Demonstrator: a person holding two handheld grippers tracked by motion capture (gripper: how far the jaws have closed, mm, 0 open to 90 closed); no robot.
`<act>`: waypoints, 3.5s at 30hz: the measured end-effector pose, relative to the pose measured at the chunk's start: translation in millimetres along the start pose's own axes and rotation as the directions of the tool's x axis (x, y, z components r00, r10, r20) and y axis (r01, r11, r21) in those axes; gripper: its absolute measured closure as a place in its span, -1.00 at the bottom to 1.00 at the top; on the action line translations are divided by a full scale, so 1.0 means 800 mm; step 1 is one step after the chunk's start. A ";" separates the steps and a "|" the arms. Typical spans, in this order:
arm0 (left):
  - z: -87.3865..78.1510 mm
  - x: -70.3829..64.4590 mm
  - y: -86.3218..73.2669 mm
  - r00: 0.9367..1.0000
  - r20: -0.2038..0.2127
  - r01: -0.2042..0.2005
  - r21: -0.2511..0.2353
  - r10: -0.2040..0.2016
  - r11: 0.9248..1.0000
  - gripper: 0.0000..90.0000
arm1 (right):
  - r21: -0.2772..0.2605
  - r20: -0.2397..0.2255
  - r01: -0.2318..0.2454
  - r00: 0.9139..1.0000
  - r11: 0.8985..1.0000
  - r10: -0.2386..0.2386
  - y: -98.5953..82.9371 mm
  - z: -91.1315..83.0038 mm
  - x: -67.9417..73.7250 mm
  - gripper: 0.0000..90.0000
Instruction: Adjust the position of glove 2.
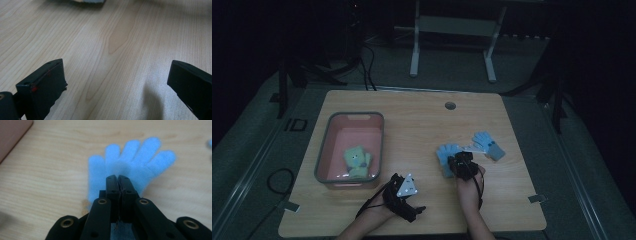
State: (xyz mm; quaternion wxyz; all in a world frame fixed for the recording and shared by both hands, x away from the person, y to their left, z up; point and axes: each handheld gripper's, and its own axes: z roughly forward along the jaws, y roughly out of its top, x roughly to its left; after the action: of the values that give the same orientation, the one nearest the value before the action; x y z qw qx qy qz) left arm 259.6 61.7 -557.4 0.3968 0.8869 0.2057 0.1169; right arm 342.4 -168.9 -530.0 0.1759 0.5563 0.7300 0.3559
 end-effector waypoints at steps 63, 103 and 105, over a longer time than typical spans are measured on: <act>-0.001 0.002 -0.002 1.000 0.010 0.013 -0.013 -0.013 1.000 -0.96 | -0.023 -0.111 0.260 0.959 0.965 -0.261 -0.021 0.019 -0.002 0.92; 0.002 0.002 -0.004 1.000 0.009 0.017 -0.006 -0.017 1.000 -0.96 | -0.091 -0.117 0.307 0.942 0.947 -0.316 0.043 -0.033 -0.196 0.47; 0.003 0.002 -0.004 1.000 0.010 0.016 -0.006 -0.016 1.000 -0.96 | -0.090 -0.096 0.305 0.945 0.948 -0.313 0.046 -0.029 -0.208 0.47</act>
State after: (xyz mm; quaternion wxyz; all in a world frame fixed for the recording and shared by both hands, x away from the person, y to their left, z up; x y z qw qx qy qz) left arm 261.2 63.2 -561.3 0.4012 0.8847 0.2104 0.1100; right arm 405.4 -327.7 -511.1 0.2100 0.4077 0.8029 0.3808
